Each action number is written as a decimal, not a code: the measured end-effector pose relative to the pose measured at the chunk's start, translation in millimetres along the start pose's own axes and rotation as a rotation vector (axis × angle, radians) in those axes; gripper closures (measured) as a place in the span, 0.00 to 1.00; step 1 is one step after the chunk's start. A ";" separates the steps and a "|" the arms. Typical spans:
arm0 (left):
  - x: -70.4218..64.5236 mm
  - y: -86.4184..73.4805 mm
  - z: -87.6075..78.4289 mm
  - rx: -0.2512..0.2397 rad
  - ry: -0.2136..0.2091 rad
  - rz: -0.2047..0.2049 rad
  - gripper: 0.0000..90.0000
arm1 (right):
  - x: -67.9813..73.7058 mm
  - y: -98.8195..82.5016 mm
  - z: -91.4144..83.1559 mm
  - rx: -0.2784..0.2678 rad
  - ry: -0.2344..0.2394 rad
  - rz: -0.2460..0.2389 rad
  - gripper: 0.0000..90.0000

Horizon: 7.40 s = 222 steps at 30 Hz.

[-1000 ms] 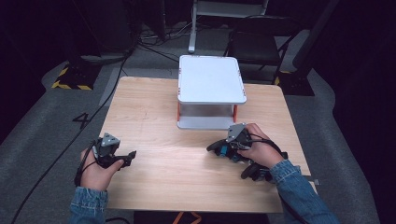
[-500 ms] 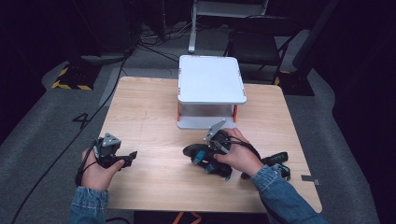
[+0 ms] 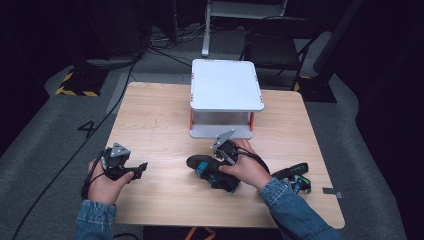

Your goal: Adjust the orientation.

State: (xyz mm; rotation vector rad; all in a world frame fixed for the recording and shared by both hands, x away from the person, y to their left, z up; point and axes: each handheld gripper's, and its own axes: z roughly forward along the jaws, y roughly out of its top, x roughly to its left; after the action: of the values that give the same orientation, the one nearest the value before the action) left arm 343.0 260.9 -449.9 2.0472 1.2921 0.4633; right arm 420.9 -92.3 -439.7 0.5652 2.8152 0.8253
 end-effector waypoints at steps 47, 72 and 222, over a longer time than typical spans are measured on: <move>-1.8 -1.6 8.2 0.018 -0.016 -0.005 0.28 | -85.2 -69.7 -43.4 -0.001 -0.368 0.307 0.41; -0.9 -3.7 9.6 0.023 -0.027 -0.018 0.28 | -30.0 -32.0 -44.9 0.001 -0.224 -0.002 0.83; -19.3 29.8 42.1 0.026 -0.089 0.061 0.28 | -13.3 -169.4 -158.4 0.049 0.079 0.347 0.93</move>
State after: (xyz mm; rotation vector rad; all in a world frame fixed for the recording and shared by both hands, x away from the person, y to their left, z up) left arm 379.4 220.5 -458.3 2.1100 1.1917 0.3804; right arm 340.8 -306.6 -399.2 1.0732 2.8570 0.8514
